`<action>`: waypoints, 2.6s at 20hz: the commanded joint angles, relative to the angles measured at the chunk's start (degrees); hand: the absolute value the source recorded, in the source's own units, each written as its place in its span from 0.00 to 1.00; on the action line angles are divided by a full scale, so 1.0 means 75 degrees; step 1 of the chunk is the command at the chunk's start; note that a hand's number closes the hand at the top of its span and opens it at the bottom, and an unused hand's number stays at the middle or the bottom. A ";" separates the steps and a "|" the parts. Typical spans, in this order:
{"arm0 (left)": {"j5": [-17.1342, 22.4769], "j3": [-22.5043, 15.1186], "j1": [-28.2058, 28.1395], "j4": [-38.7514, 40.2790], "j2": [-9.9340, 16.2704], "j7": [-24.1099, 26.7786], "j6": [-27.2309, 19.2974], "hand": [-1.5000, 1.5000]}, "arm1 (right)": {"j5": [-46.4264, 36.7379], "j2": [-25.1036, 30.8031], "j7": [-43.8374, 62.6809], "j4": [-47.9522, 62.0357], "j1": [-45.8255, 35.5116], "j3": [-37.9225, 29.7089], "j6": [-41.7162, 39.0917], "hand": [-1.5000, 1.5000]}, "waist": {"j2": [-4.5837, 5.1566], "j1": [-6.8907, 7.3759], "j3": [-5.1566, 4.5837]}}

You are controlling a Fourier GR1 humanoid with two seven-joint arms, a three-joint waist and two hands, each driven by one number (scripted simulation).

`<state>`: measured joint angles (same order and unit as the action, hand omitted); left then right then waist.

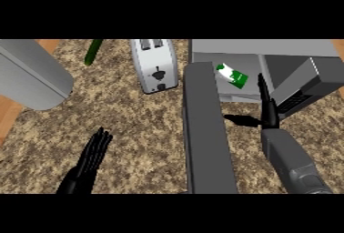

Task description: Pick up the milk, place it into the microwave and close the microwave

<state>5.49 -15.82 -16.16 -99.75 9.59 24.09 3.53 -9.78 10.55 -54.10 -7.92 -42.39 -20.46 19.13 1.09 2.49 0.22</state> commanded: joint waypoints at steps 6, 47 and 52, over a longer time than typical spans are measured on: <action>-0.0098 0.0014 0.0364 -0.0145 -0.0219 -0.0410 -0.0142 0.00 | 0.0207 -0.0224 -0.0972 -0.0267 0.1115 0.0053 -0.1519 0.00 | -0.0107 -0.0231 -0.0018; -0.1297 -0.4226 0.4283 0.4838 -0.1270 -0.1070 -0.1521 1.00 | 0.3261 0.0092 0.1818 -1.0515 0.7978 0.1214 -0.5823 0.00 | -0.0118 -0.0762 -0.0056; -0.0307 -0.5201 0.5359 0.5511 -0.1275 -0.1135 -0.2551 1.00 | 0.3507 0.0359 0.2351 -1.1044 0.7995 0.1278 -0.5964 0.00 | -0.0055 -0.1037 -0.0065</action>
<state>-1.59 -49.30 18.09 -62.45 0.57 16.30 -10.47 15.10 12.01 -38.64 -87.09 16.80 -11.28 -23.71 0.31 -3.82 -0.21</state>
